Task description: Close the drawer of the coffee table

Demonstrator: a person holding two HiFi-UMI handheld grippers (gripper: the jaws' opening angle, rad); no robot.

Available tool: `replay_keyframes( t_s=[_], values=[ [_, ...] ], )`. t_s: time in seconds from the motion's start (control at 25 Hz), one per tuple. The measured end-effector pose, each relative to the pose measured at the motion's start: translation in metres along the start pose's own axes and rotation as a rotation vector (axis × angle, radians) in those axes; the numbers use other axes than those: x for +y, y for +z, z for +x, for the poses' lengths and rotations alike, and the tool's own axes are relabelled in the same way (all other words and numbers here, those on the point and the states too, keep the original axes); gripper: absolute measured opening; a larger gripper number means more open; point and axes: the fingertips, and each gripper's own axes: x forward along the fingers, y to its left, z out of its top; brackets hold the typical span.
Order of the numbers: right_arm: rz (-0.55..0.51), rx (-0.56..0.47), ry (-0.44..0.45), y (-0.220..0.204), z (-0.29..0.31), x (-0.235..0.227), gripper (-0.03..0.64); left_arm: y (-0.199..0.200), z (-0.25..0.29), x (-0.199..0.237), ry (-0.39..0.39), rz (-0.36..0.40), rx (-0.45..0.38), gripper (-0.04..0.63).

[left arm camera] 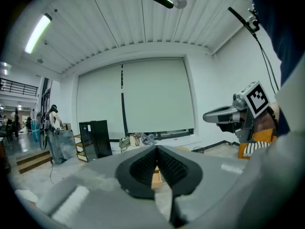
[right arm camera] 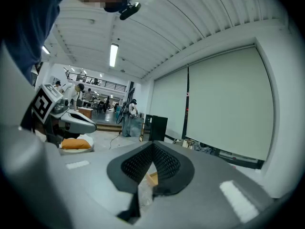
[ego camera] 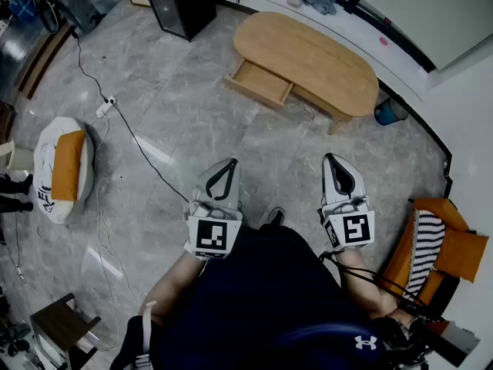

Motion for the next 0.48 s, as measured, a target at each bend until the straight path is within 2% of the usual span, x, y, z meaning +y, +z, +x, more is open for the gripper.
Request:
replay_keyframes(
  t_s=[0.16, 0.48],
  values=[
    [0.022, -0.005, 0.006, -0.007, -0.013, -0.018, 0.002, 0.011, 0.009, -0.018, 0.016, 0.027, -0.004, 0.002],
    [0.077, 0.006, 0.024, -0.031, -0.04, -0.048, 0.002, 0.014, 0.024, -0.058, 0.028, 0.013, 0.013, 0.002]
  ],
)
